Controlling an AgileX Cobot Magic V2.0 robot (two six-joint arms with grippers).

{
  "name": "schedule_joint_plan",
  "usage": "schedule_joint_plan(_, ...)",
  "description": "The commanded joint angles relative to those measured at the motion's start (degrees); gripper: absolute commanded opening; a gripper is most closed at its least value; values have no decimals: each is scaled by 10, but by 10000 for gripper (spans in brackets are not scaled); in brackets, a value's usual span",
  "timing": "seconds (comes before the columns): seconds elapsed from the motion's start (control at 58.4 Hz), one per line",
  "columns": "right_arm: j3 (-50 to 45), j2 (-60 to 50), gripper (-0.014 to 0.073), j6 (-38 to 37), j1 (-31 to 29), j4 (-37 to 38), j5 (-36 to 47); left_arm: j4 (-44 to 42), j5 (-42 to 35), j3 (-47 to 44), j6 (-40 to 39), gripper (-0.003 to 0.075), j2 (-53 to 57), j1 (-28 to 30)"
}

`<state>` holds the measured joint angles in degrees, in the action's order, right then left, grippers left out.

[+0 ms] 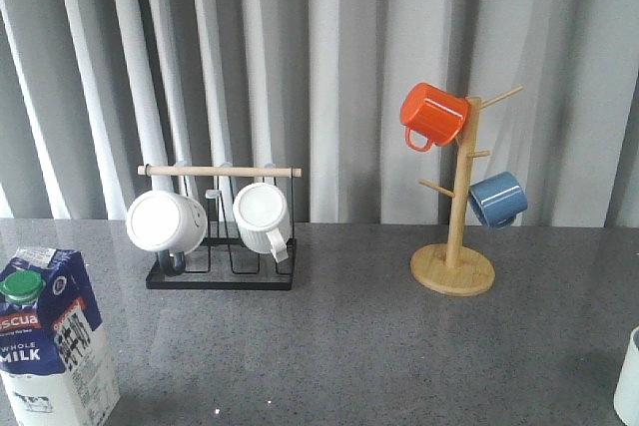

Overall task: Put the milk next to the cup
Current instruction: 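Lift the white mug with the right gripper and carry it toward the milk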

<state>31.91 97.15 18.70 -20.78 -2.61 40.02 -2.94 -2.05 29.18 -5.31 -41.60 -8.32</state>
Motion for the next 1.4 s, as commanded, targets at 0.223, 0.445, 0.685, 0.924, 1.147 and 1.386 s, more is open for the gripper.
schedule_joint_plan(0.223,13,-30,-10,-17,-2,57,38,3,-47,18,-5,57,1,-3)
schedule_joint_plan(0.445,13,-64,-7,-50,-2,56,61,3,-47,18,-5,60,1,-3)
schedule_joint_plan(0.685,13,-112,-6,-95,0,86,64,8,-47,18,-5,60,1,-3)
schedule_joint_plan(0.924,15,-160,-6,-207,0,221,86,8,-46,18,-5,62,1,-3)
schedule_joint_plan(1.147,15,-163,-6,-337,33,349,96,8,-46,18,-5,64,1,-3)
schedule_joint_plan(1.386,15,-159,-4,-301,164,230,77,8,-42,18,-5,67,1,-3)
